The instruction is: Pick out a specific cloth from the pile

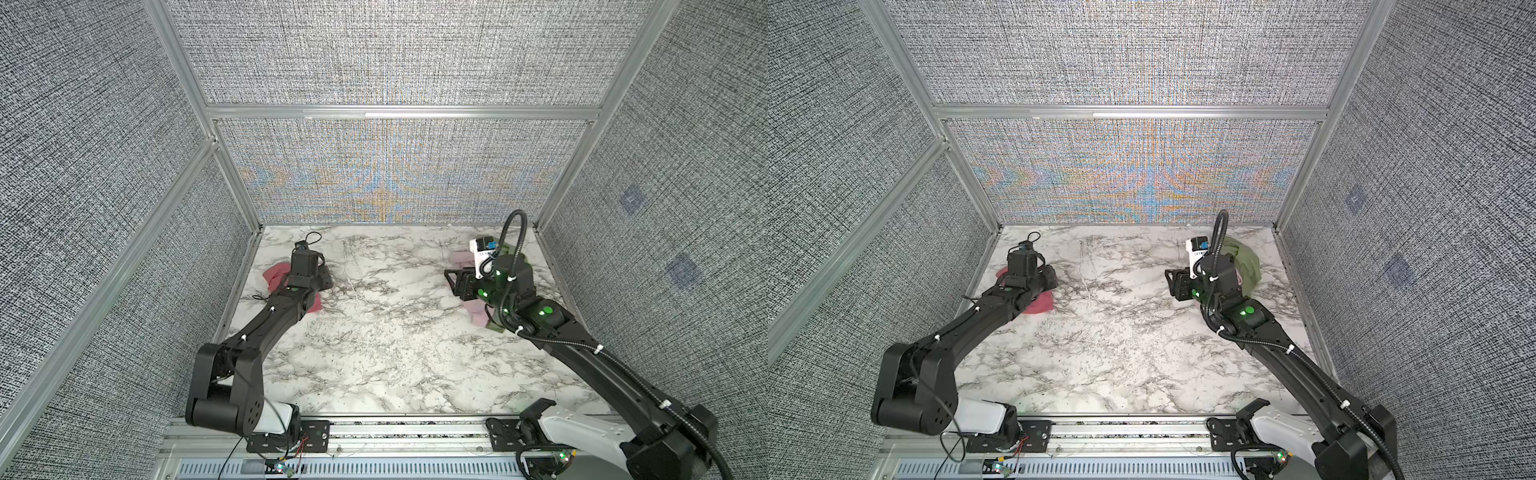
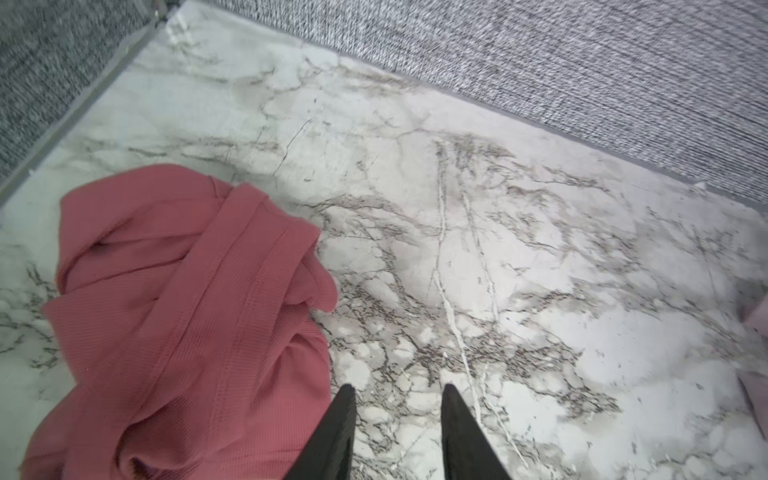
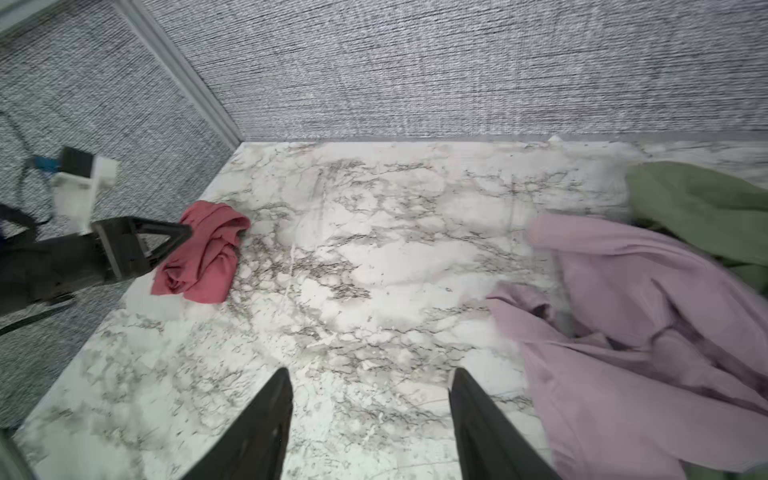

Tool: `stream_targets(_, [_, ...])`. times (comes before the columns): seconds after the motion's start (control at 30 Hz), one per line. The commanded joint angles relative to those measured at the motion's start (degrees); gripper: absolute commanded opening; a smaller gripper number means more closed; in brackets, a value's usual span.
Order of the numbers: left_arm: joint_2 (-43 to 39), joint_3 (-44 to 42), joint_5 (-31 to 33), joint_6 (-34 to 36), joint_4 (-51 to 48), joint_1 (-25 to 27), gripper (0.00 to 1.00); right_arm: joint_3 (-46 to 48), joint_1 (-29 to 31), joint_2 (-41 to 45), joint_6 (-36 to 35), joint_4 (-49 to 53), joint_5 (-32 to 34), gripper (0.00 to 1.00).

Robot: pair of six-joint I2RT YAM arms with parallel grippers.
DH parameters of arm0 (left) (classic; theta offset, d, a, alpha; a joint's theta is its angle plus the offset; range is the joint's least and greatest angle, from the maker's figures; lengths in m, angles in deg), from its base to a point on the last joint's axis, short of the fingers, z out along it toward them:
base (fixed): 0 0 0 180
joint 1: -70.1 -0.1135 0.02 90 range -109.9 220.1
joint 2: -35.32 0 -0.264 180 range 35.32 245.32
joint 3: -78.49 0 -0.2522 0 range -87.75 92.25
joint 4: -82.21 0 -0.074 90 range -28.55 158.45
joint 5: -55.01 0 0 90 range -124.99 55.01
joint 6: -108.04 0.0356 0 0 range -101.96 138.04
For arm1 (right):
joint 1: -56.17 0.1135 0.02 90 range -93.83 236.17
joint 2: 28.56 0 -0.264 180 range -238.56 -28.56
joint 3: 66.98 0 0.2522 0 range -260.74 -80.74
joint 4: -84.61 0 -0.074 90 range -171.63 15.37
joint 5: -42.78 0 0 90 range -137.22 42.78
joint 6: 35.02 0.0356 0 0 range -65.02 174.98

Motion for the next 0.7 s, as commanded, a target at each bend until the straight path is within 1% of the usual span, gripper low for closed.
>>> stream_targets(0.0, [-4.6,-3.7,5.2,3.1,5.4,2.3,0.38,3.2,-2.7,2.3,-3.6,0.8,6.6,0.62])
stream_targets(0.1, [-9.5,-9.6,5.3,5.7,12.2,3.0,0.41,6.4,-5.7,4.2,-5.0,-0.5,11.1,0.63])
stream_targets(0.17, [-11.8,-13.8,6.0,9.0,17.2,3.0,0.42,8.9,-7.4,5.3,-5.4,-2.0,14.3,0.64])
stream_targets(0.27, [-14.6,-18.8,8.3,9.4,21.4,3.0,0.44,13.8,-10.7,6.8,-6.5,-6.2,16.2,0.67])
stream_targets(0.37, [-17.0,-23.3,10.3,11.3,26.2,3.0,0.48,20.0,-14.1,7.6,-7.5,-12.7,19.2,0.68])
stream_targets(0.43, [-18.7,-25.0,14.7,9.6,26.8,2.9,0.5,24.8,-15.9,7.4,-8.5,-19.3,21.0,0.69])
stream_targets(0.47, [-19.4,-25.6,16.7,9.2,27.1,2.9,0.53,26.9,-16.6,7.2,-9.1,-22.5,21.7,0.7])
stream_targets(0.53, [-21.2,-27.7,19.5,10.9,29.3,2.9,0.64,30.7,-17.9,6.0,-10.7,-29.5,22.8,0.71])
stream_targets(0.6, [-22.4,-29.8,20.5,14.0,32.4,2.9,0.68,33.1,-18.6,4.3,-11.8,-34.9,24.5,0.72])
stream_targets(0.67, [-22.9,-32.0,23.5,15.6,35.8,2.9,0.72,34.9,-19.4,2.1,-12.9,-40.3,25.3,0.73])
